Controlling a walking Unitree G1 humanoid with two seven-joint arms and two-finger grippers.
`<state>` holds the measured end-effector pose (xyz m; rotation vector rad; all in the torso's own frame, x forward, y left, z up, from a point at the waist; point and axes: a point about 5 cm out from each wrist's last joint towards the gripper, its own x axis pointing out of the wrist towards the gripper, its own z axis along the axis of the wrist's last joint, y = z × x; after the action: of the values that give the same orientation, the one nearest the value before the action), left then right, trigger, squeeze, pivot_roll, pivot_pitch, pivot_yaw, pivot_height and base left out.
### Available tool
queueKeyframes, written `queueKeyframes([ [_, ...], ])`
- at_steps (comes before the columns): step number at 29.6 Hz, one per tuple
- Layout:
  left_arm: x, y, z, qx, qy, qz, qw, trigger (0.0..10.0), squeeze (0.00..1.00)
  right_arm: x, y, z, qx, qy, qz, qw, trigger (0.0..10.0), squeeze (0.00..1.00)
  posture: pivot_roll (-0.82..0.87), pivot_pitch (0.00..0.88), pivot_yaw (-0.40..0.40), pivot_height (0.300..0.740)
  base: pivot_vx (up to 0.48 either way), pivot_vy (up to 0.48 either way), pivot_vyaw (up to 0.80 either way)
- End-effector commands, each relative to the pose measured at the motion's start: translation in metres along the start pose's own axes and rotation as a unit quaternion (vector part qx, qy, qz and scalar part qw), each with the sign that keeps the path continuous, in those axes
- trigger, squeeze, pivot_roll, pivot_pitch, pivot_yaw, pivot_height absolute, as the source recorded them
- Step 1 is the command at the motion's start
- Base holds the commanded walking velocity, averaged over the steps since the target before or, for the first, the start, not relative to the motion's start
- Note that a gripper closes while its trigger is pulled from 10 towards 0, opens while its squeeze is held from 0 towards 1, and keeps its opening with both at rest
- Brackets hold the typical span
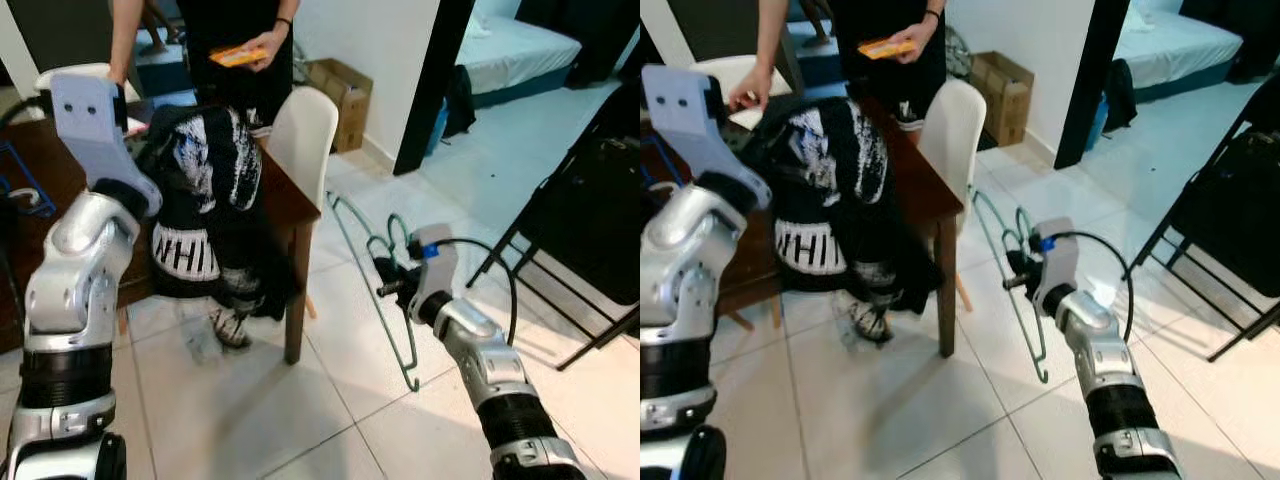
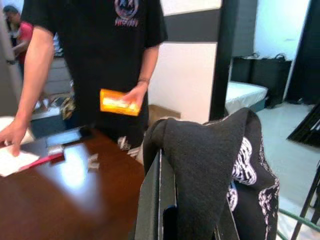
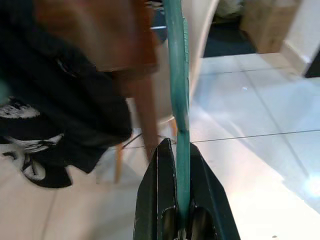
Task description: Hang hanger
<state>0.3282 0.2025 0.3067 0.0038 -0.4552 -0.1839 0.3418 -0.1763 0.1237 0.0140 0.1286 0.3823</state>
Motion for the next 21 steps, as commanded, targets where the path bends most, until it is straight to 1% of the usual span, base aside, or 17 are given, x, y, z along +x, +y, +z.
queueKeyframes([
  [1,0.0,0.013,0.017,0.027,-0.031,0.019,0.999,10.0,0.0,0.002,0.003,-0.002,0.016,0.003,0.002,1.0,10.0,0.0,0.04,0.022,-0.041,0.74,0.341,0.0,0.0],
  [2,0.01,0.02,0.032,0.047,-0.051,0.015,0.998,10.0,0.0,0.003,0.002,-0.002,0.019,0.006,0.003,1.0,10.0,0.0,0.04,0.021,-0.04,0.74,0.334,0.0,-0.8],
  [3,0.01,0.02,0.032,0.047,-0.051,0.015,0.998,10.0,0.0,0.003,0.002,-0.002,0.019,0.006,0.003,1.0,10.0,0.0,0.04,0.021,-0.04,0.74,0.334,0.0,-0.8],
  [5,0.018,0.024,0.045,0.06,-0.067,0.011,0.996,10.0,0.0,0.004,0.002,-0.001,0.022,0.0,0.002,1.0,10.0,0.0,0.05,0.018,-0.042,0.74,0.337,0.0,-0.8],
  [6,0.018,0.024,0.045,0.06,-0.067,0.011,0.996,10.0,0.0,0.004,0.002,-0.001,0.022,0.0,0.002,1.0,10.0,0.0,0.05,0.018,-0.042,0.74,0.337,0.0,-0.8],
  [10,0.028,0.033,0.058,0.079,-0.081,0.022,0.993,10.0,0.0,0.003,0.004,0.001,0.004,-0.005,0.01,1.0,10.0,0.0,0.04,0.016,-0.038,0.74,0.338,0.0,0.0],
  [12,0.029,0.035,0.059,0.08,-0.081,0.025,0.993,10.0,0.0,0.003,0.005,0.0,-0.001,-0.003,0.013,1.0,10.0,0.0,0.04,0.016,-0.038,0.74,0.337,0.0,0.57],
  [14,0.031,0.044,0.06,0.089,-0.075,0.037,0.993,10.0,0.0,0.004,0.006,0.0,-0.006,-0.001,0.016,1.0,10.0,0.0,0.03,0.019,-0.026,0.74,0.341,0.0,0.8],
  [15,0.031,0.044,0.06,0.089,-0.075,0.037,0.993,10.0,0.0,0.004,0.006,0.0,-0.006,-0.001,0.016,1.0,10.0,0.0,0.03,0.019,-0.026,0.74,0.341,0.0,0.8],
  [17,0.032,0.053,0.06,0.098,-0.069,0.045,0.992,10.0,0.0,0.003,0.006,0.0,-0.004,-0.001,0.012,1.0,10.0,0.0,0.04,0.02,-0.029,0.74,0.341,0.0,0.8],
  [18,0.032,0.053,0.06,0.098,-0.069,0.045,0.992,10.0,0.0,0.003,0.006,0.0,-0.004,-0.001,0.012,1.0,10.0,0.0,0.04,0.02,-0.029,0.74,0.341,0.0,0.8],
  [21,0.031,0.062,0.057,0.107,-0.06,0.055,0.991,10.0,0.0,0.003,0.005,-0.001,0.0,-0.002,0.009,1.0,10.0,0.0,0.04,0.017,-0.036,0.74,0.341,0.0,0.8],
])
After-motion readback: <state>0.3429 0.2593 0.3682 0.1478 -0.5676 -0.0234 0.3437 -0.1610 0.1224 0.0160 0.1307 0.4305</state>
